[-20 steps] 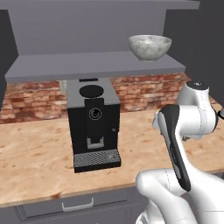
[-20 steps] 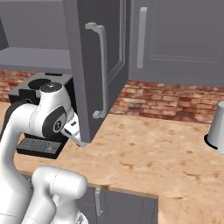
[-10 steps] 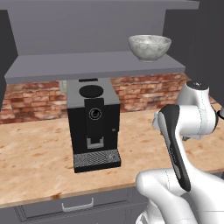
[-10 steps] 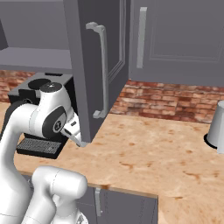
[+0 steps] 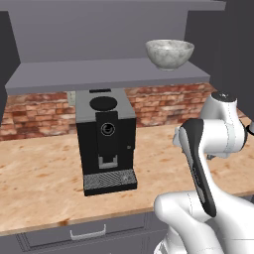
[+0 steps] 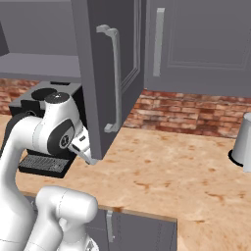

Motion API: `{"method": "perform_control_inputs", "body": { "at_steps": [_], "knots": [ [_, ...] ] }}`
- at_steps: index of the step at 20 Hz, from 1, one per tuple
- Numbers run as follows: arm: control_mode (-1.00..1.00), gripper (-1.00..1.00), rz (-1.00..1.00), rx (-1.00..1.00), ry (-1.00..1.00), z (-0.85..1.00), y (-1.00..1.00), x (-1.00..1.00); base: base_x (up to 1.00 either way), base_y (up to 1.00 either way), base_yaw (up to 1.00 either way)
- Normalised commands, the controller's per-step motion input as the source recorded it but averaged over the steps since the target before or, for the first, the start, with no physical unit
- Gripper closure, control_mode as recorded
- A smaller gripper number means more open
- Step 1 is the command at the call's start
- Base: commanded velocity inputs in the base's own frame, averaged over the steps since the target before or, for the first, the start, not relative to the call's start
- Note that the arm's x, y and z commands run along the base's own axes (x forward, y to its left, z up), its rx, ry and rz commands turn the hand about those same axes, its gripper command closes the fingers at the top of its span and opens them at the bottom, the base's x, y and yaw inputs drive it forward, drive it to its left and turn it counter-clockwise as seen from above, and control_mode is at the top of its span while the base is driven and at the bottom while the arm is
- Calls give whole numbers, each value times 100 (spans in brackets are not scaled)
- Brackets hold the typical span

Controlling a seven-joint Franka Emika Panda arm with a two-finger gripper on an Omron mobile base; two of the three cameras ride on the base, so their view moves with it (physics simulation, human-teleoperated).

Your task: Pick up the bowls from the cabinet and place each bowl in front of a stool on the dining counter.

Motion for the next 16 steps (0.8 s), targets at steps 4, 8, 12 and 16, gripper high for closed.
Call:
{"method": "perform_control_inputs", "body": {
  "at_steps": [4, 8, 12, 16],
  "knots": [
    [-100, -100, 0, -5, 1, 9, 6, 0, 0, 0, 0],
    [-100, -100, 0, -21, 0, 49, 25, 0, 0, 0, 0],
    [-100, -100, 1, -34, 0, 71, 28, 0, 0, 0, 0],
    [-100, -100, 6, -42, 0, 75, 23, 0, 0, 0, 0]
  ]
}}
